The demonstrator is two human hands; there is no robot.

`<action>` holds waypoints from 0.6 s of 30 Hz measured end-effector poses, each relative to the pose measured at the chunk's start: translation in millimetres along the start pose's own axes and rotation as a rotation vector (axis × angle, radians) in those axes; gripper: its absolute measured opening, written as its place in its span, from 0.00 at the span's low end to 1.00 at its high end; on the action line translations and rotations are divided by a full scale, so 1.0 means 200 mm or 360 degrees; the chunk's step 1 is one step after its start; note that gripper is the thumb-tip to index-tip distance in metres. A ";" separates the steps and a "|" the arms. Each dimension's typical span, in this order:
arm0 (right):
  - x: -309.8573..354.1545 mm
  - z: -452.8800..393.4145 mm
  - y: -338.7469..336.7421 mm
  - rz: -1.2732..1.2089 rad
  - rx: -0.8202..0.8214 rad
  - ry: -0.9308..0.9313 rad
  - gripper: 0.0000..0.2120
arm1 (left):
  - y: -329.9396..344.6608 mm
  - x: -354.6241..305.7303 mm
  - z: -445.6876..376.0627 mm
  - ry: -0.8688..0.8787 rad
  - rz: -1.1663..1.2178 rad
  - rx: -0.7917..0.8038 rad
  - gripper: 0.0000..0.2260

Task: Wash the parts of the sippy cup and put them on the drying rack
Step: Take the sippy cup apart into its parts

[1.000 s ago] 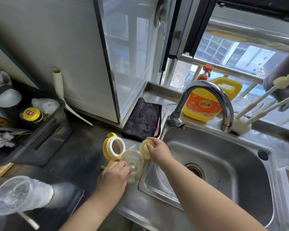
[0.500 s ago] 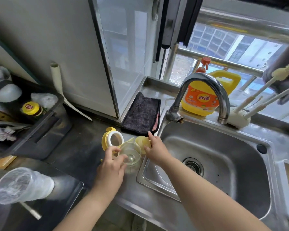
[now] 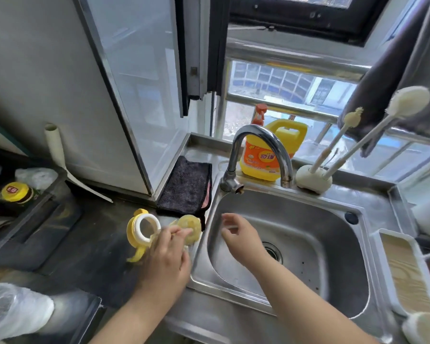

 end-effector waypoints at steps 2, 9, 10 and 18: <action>-0.04 0.06 -0.11 -0.0100 -0.0095 -0.0010 0.15 | 0.05 -0.11 -0.08 0.0115 0.0077 0.0080 0.23; -0.25 0.22 -0.63 -0.0182 -0.0414 0.0126 0.11 | 0.34 -0.47 -0.31 0.0267 0.0420 0.0409 0.15; -0.29 0.23 -0.72 -0.0166 -0.0451 0.0158 0.11 | 0.38 -0.51 -0.34 0.0286 0.0439 0.0450 0.15; -0.34 0.06 -1.42 -0.0054 -0.0735 0.0268 0.20 | 0.54 -0.80 -0.56 0.0255 0.0476 0.0660 0.16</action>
Point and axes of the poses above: each hand's wrist, its own z-axis away from the middle knuckle, its own y-axis out of the palm, x = y × z, the point moved 4 cm from there along -z, towards the middle knuckle, and after that the axes turned 7 degrees about x, right-handed, at the moved point
